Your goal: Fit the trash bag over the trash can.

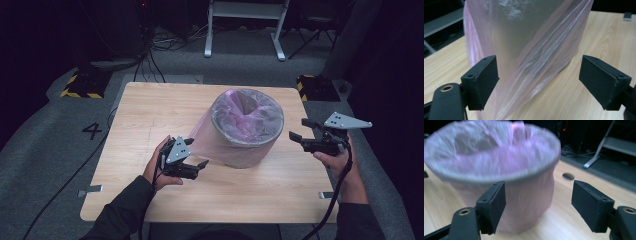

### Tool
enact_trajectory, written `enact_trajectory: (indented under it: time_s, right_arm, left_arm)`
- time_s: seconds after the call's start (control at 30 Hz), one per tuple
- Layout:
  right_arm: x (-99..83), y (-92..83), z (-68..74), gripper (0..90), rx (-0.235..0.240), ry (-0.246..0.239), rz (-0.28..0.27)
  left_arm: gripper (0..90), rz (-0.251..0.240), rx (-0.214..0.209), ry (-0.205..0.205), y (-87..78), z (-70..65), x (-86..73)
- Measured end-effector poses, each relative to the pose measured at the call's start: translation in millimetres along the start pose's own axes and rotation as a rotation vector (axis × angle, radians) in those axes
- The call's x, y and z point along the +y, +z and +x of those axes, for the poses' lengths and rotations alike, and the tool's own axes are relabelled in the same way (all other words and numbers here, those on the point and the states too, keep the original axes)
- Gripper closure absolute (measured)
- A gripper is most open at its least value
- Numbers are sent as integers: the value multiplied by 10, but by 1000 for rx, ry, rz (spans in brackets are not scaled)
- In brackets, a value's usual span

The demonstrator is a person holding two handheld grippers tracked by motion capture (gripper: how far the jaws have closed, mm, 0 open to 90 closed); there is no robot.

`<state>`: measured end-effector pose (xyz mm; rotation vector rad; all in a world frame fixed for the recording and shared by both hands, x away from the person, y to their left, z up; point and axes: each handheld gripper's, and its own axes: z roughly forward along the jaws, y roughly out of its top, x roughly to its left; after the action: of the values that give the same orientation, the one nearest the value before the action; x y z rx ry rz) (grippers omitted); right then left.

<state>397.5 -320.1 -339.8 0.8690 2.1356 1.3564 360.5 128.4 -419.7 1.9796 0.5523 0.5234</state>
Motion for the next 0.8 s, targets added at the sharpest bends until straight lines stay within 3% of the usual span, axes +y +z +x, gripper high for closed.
enact_trajectory:
  time_s: [0.13,0.23,0.3,0.37,0.6,0.8]
  right_arm:
    - [283,5,90,305,-8,-30,-5]
    - [443,71,148,312,-5,-69,4]
    - [551,146,169,325,2,-83,10]
    - [650,235,181,333,11,-89,24]
    - [849,557,254,333,24,-138,101]
    - [916,779,276,325,27,-152,146]
  left_arm:
    - [156,12,15,-13,-136,35,-43]
    - [157,66,87,5,-242,109,-160]
    - [159,86,108,-16,-294,177,-270]
    - [164,128,102,-50,-310,252,-411]
    - [161,301,114,-89,-236,348,-828]
    - [165,360,98,-111,-197,366,-1022]
